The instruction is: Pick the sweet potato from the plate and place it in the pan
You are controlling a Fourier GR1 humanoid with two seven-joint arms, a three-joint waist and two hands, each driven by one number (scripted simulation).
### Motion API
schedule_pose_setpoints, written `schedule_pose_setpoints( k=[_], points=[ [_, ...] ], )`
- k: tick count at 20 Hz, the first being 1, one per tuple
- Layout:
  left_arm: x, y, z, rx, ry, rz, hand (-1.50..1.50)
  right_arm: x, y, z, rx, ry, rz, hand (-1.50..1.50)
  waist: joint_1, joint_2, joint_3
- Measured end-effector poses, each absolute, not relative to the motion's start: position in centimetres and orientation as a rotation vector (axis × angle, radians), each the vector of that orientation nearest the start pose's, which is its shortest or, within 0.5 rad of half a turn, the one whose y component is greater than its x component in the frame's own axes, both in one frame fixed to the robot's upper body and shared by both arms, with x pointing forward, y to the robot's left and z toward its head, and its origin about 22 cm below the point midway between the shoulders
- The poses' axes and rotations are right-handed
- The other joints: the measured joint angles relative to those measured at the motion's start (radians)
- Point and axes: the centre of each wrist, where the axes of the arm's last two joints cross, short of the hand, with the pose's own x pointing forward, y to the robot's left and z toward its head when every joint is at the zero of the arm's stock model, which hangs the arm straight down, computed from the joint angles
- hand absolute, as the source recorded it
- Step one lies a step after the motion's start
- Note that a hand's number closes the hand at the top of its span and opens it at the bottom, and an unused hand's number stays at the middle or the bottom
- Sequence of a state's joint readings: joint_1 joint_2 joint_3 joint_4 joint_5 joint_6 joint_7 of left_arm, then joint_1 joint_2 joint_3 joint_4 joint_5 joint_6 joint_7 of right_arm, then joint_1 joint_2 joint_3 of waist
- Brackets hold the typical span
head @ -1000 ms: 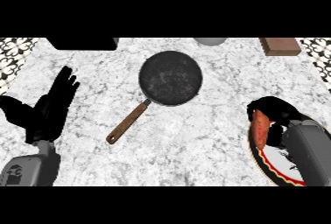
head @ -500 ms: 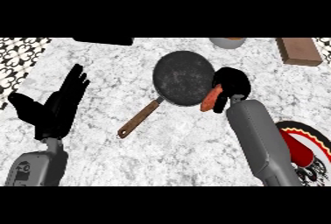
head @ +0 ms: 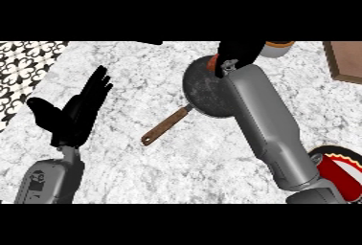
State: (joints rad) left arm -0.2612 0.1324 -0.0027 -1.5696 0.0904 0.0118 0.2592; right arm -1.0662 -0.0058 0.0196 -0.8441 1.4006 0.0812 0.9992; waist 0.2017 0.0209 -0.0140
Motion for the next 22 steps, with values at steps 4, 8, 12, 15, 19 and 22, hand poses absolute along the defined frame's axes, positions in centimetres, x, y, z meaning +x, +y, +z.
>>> schedule_pose_setpoints(
  k=[4,8,12,15,19,22],
  points=[
    [30.2,22.0,7.5,-0.054,-1.557,-0.134,0.0,42.9,-5.4,19.7,-1.594,-0.886,0.602,1.5,0.022,0.012,0.002],
    [30.4,21.7,7.6,-0.056,-1.564,-0.14,0.0,43.4,-4.4,21.6,-1.662,-0.872,0.534,1.5,0.02,0.017,0.004],
    [30.7,21.6,7.6,-0.053,-1.564,-0.129,0.0,43.7,-3.8,22.4,-1.709,-0.856,0.485,1.5,0.005,0.019,0.006],
    [30.8,22.1,7.6,-0.039,-1.562,-0.116,0.0,43.9,-3.7,22.4,-1.73,-0.848,0.461,1.5,-0.012,0.016,0.007],
    [30.9,22.6,7.5,-0.019,-1.556,-0.091,0.0,44.2,-4.0,21.7,-1.749,-0.844,0.441,1.5,-0.043,0.01,0.009],
    [30.7,23.2,7.0,-0.007,-1.548,-0.078,0.0,44.3,-4.6,20.5,-1.744,-0.84,0.429,1.5,-0.059,0.006,0.01]
  ],
)
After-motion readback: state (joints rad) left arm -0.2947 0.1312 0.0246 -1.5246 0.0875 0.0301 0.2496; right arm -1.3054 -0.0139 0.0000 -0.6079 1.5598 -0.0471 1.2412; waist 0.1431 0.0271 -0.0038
